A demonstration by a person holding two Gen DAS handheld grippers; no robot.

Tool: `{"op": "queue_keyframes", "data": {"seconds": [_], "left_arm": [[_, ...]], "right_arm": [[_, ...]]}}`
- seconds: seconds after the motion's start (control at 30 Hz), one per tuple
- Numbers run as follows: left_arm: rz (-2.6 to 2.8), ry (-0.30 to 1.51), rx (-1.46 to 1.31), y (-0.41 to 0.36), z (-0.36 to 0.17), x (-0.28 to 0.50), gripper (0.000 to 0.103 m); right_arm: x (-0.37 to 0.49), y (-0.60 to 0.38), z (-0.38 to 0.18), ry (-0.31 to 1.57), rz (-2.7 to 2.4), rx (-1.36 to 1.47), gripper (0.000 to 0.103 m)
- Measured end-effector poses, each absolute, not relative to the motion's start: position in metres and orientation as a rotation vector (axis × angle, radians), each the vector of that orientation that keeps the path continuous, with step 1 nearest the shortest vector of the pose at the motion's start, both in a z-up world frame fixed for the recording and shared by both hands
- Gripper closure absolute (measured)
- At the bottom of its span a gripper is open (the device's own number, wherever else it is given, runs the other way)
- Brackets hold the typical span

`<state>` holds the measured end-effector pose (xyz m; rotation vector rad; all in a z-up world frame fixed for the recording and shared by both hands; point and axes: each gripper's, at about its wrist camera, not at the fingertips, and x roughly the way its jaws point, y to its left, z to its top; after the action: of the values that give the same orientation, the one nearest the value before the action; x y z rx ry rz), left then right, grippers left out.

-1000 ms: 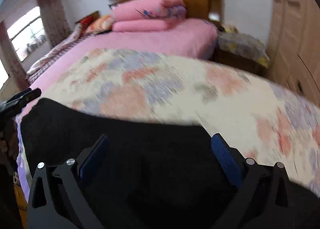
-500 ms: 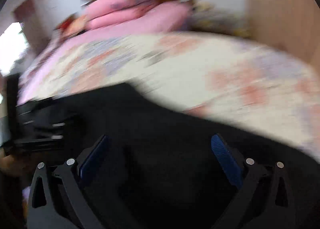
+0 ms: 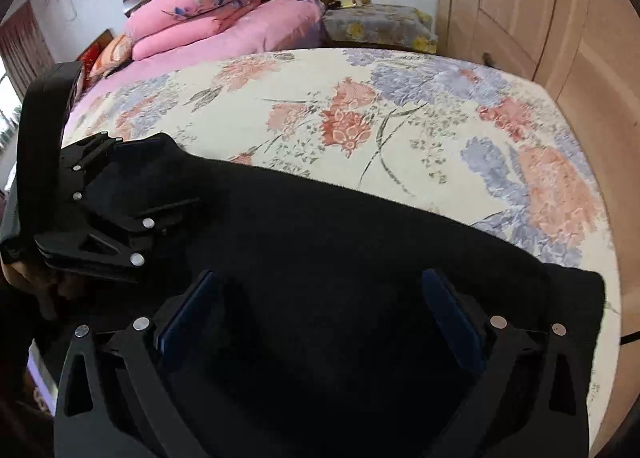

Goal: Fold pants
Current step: 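Grasp the folded edge of the black pants with both grippers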

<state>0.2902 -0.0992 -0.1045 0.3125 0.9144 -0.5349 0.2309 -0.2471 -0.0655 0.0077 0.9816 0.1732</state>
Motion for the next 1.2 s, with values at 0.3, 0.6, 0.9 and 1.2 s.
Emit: {"op": "queue_keyframes", "data": {"seconds": [0.3,0.6,0.9,1.2], "left_arm": [[-0.513,0.897,0.315,-0.104,-0.103,0.286,0.001],[-0.506,0.895,0.312,-0.102,-0.104,0.288,0.001],[-0.501,0.894,0.316,-0.103,-0.104,0.288,0.001],[-0.228,0.762,0.269,0.012,-0.042,0.177,0.002]], "right_arm": [[0.247,-0.285,-0.080,0.977,0.063,0.050,0.004],[0.184,-0.289,-0.043,0.861,0.017,0.125,0.004],[0.096,-0.259,-0.080,0.901,0.117,-0.057,0.005],[0.075,-0.213,-0.047,0.873,0.190,-0.146,0.004]]}}
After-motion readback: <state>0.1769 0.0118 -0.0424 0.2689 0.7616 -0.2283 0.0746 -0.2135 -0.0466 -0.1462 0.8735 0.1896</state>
